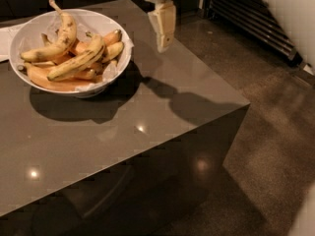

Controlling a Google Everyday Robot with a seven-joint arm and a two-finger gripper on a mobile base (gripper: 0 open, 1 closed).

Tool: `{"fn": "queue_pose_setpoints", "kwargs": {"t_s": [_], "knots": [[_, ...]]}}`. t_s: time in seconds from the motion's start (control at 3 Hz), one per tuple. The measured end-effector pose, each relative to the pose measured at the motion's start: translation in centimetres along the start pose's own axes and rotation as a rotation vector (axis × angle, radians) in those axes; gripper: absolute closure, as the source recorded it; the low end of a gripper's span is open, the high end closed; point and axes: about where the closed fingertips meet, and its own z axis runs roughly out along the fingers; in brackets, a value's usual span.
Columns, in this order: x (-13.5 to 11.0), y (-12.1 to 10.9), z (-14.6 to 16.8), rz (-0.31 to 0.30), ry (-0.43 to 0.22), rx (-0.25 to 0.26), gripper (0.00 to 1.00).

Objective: Pick banana from white bowl

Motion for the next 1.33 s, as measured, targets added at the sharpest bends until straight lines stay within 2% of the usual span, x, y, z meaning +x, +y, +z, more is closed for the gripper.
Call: {"fn": "queue_pose_setpoints", "kwargs": {"t_s": [0.33, 0.67, 1.33], "knots": [[-0.4, -1.6, 1.4, -0.045, -0.033, -0.023, 0.04], [-1.3, -2.6, 3.1, -0.097, -0.063, -0.062, 0.18], [-2.8, -3.7, 5.9, -0.16, -0.125, -0.118, 0.21]]}}
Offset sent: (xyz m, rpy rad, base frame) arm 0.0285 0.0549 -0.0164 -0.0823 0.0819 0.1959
